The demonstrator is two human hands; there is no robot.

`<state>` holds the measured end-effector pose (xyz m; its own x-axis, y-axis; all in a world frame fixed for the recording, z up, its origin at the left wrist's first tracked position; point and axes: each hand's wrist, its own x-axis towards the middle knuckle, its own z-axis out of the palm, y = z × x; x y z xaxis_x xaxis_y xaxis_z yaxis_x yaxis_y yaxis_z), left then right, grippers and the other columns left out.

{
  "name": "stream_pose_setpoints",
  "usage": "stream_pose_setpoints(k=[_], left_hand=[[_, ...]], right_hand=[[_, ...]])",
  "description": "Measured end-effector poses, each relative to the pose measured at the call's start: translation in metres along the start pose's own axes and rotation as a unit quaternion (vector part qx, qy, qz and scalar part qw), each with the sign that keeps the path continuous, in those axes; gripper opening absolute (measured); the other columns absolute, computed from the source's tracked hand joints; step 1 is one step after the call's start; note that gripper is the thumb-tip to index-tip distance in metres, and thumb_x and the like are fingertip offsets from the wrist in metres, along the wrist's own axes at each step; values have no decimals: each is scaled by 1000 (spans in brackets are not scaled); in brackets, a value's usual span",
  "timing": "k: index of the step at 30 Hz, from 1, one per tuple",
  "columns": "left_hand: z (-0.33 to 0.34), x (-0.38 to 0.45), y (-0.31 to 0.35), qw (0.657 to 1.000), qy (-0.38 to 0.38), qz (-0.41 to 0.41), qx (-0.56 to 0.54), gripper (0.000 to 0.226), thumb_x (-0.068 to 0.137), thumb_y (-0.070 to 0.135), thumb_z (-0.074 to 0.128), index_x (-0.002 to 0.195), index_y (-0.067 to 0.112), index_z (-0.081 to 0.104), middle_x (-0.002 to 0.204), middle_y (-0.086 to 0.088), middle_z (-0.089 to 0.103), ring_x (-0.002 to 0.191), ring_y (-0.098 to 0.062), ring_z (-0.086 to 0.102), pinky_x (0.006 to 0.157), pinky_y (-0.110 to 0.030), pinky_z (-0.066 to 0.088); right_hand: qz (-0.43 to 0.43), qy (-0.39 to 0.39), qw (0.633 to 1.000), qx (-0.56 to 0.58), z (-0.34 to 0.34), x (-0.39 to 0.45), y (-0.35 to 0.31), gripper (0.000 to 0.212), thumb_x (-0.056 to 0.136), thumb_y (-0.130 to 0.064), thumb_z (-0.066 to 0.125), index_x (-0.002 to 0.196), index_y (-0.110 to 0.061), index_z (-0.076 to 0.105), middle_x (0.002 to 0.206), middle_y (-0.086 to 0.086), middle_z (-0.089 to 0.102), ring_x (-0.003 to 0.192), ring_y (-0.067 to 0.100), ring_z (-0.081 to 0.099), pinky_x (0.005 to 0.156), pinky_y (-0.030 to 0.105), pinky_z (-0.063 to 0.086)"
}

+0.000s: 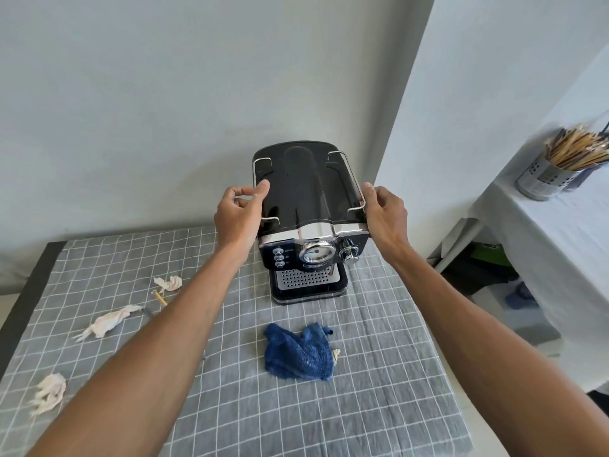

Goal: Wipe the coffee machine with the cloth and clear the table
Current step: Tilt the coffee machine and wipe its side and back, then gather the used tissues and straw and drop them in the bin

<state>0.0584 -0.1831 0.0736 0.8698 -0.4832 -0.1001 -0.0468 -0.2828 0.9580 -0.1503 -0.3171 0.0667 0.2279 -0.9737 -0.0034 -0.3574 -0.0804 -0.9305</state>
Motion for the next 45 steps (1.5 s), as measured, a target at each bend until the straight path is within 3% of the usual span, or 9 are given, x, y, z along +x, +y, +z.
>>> stream_pose_setpoints(k=[5, 10, 13, 18, 23, 32, 36, 39, 45], left_hand=[[-20, -18, -30, 999, -45, -2, -27, 51, 89, 69, 62, 98, 19, 59, 65, 4, 51, 48, -13, 43, 43, -27, 40], [-63, -37, -78, 997, -81, -19, 0, 36, 97, 57, 58, 99, 21, 59, 66, 3, 49, 46, -12, 39, 36, -21, 37], [-94, -45, -112, 995, -66, -45, 57, 31, 95, 53, 65, 102, 24, 61, 74, -1, 58, 48, -12, 47, 41, -26, 42], [-162, -62, -159, 991, 0, -66, 113, 27, 90, 50, 74, 101, 27, 64, 87, 1, 72, 53, -16, 67, 50, -32, 55], [-229, -85, -194, 987, 56, -104, 112, 30, 88, 38, 80, 108, 23, 62, 91, 0, 73, 57, -11, 72, 50, -27, 58], [-312, -94, -254, 969, 92, -137, 183, 36, 82, 45, 83, 108, 29, 63, 97, 9, 69, 87, -12, 65, 72, -30, 52], [-328, -79, -281, 964, 7, -122, 238, 51, 73, 47, 90, 114, 33, 64, 110, 12, 63, 98, -9, 61, 80, -31, 52], [-328, -69, -298, 957, -71, -90, 266, 62, 66, 55, 91, 119, 35, 64, 110, 13, 59, 100, -6, 60, 84, -30, 56], [-327, -57, -315, 929, -99, -17, 356, 42, 79, 52, 81, 115, 35, 67, 106, 14, 49, 105, -14, 52, 87, -35, 50]], right_hand=[[58, -13, 997, 56, -2, -25, 34, 36, 107, -41, 49, 85, -18, 65, 58, 1, 51, 45, 13, 42, 41, 27, 38], [81, -12, 996, -17, 11, -71, 93, 38, 106, -49, 44, 88, -21, 62, 67, -2, 53, 57, 16, 47, 53, 34, 43], [81, -120, 985, -89, 30, -111, 119, 30, 108, -39, 45, 103, -16, 65, 77, 4, 63, 60, 17, 53, 49, 33, 47], [0, -276, 935, -222, 89, -153, 126, 25, 105, -40, 51, 105, -19, 66, 82, -1, 70, 69, 17, 67, 67, 34, 58], [-65, -360, 908, -203, 164, -183, 98, 12, 102, -35, 59, 98, -25, 64, 87, -6, 70, 77, 14, 66, 73, 27, 52], [-122, -390, 891, -198, 294, -217, 64, 22, 95, -38, 69, 111, -24, 67, 103, -1, 67, 89, 15, 64, 77, 33, 58], [-122, -363, 893, -234, 335, -218, 59, 27, 100, -29, 62, 123, -15, 64, 116, 9, 64, 102, 25, 62, 92, 37, 53], [-98, -357, 886, -279, 357, -216, 63, 28, 101, -23, 61, 128, -14, 61, 122, 11, 61, 103, 25, 59, 87, 32, 48], [-68, -343, 882, -317, 376, -209, 71, 27, 97, -14, 63, 124, -19, 64, 121, 4, 61, 98, 20, 59, 81, 27, 48]])
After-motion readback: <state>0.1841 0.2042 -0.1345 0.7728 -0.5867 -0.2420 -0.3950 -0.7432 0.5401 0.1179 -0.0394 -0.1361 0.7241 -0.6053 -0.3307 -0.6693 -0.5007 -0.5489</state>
